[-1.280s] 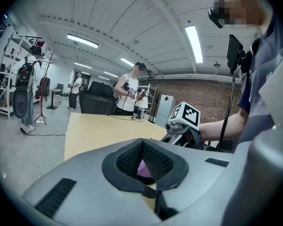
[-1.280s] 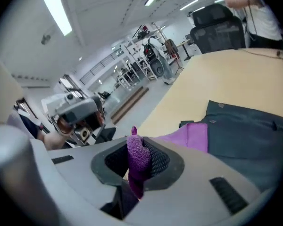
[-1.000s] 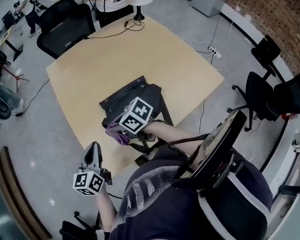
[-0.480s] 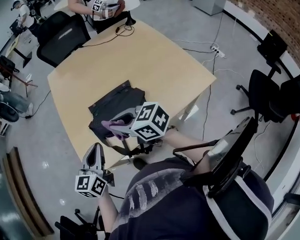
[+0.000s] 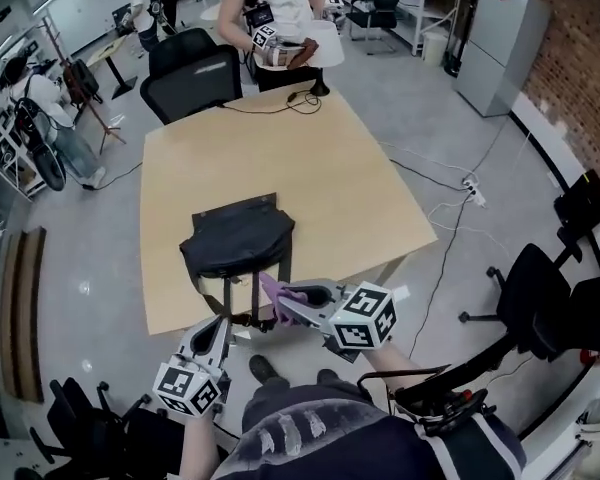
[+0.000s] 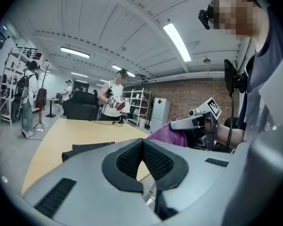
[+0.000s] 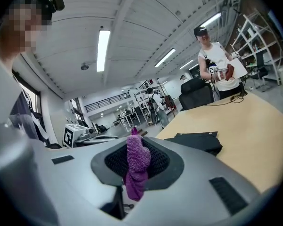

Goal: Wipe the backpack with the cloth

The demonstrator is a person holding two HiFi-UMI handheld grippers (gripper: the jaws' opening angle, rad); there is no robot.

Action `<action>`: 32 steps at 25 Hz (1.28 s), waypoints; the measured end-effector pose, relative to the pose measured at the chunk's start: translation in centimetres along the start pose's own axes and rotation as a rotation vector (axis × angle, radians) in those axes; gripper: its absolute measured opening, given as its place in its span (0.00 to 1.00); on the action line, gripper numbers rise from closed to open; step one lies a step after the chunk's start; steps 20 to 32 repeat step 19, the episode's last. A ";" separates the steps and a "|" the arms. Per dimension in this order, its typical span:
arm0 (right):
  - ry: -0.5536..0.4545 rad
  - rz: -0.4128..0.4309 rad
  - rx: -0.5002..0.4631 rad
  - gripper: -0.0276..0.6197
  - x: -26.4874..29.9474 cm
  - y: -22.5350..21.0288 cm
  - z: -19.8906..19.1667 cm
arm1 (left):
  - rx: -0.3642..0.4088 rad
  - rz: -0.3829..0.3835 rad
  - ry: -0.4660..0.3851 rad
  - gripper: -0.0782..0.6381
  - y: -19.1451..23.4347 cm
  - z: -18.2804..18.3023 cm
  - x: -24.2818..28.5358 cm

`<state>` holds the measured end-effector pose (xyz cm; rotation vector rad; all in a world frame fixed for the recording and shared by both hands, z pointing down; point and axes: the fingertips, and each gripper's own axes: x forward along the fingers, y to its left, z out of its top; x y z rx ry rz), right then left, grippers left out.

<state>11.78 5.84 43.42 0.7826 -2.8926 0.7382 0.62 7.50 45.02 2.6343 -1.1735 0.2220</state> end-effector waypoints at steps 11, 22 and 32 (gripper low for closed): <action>0.029 -0.006 -0.005 0.12 -2.9 5.2 -1.9 | -0.171 -0.052 -0.106 0.12 -3.4 1.2 -6.3; -0.004 -0.029 0.001 0.12 -0.5 12.3 -4.6 | -0.160 -0.082 -0.107 0.12 -3.6 -1.1 -14.6; -0.004 -0.029 0.001 0.12 -0.5 12.3 -4.6 | -0.160 -0.082 -0.107 0.12 -3.6 -1.1 -14.6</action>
